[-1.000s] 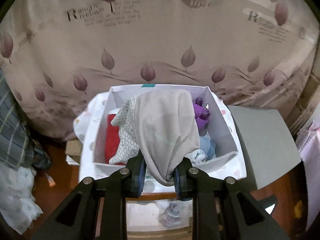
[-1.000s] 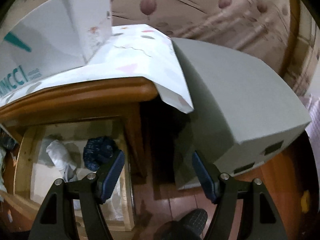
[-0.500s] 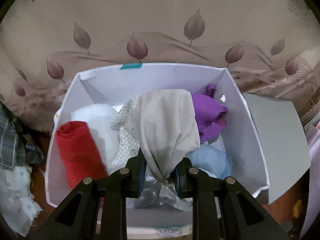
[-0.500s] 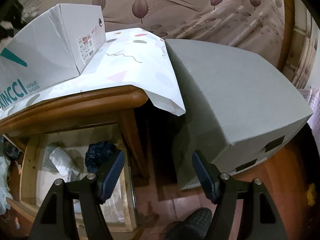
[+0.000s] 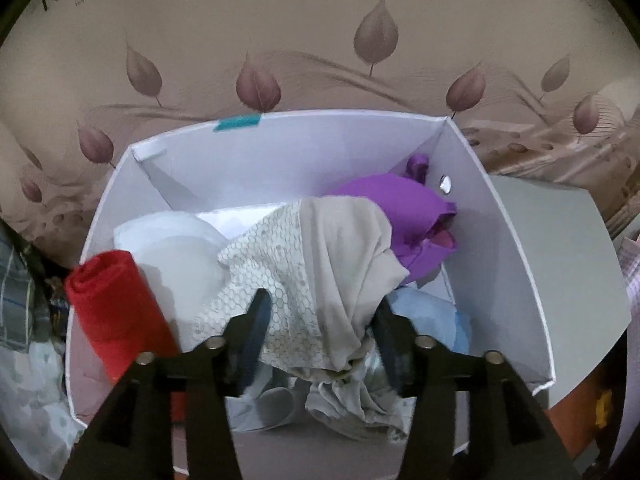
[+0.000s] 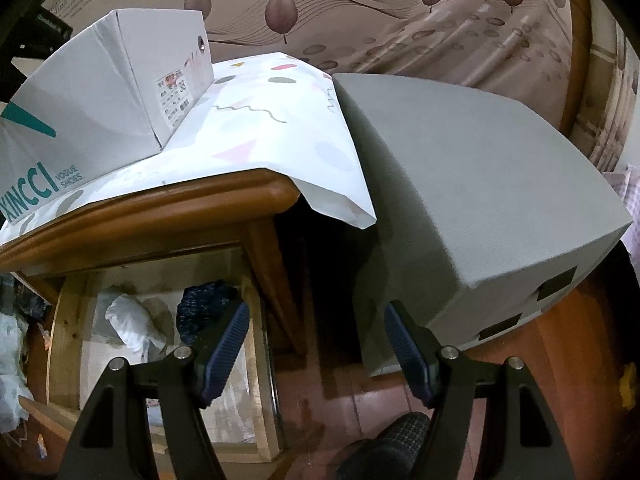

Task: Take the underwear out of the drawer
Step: 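Move the left tool back to the drawer while the right tool reaches into it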

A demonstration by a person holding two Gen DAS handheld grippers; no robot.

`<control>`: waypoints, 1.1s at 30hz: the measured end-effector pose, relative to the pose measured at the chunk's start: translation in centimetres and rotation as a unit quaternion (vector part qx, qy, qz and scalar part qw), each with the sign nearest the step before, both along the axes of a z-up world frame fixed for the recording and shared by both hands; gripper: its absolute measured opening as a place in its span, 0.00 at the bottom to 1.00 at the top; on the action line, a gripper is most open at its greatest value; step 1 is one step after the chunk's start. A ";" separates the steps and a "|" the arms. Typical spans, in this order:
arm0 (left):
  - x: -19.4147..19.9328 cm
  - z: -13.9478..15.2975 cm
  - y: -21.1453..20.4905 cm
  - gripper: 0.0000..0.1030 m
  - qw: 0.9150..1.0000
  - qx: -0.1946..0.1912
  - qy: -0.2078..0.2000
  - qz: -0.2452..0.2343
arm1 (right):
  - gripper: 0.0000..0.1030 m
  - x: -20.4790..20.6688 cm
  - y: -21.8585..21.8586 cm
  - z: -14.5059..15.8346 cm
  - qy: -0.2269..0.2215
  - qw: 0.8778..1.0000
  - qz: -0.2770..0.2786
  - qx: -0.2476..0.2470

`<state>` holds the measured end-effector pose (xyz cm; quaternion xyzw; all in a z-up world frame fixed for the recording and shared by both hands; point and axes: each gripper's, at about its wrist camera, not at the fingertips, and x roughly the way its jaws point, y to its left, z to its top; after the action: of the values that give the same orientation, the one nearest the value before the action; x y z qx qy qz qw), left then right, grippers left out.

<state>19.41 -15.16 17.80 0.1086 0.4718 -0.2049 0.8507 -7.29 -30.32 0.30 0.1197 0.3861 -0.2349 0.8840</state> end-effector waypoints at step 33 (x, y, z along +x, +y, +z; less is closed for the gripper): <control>-12.2 -12.9 23.5 0.76 0.980 -0.030 -0.031 0.192 | 0.70 4.8 9.3 -4.1 0.110 0.951 0.260 0.124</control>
<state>7.24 8.29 4.88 -0.0034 0.4504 -0.0485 0.8915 -2.45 -21.04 -3.84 0.0975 0.5247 0.0407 0.8447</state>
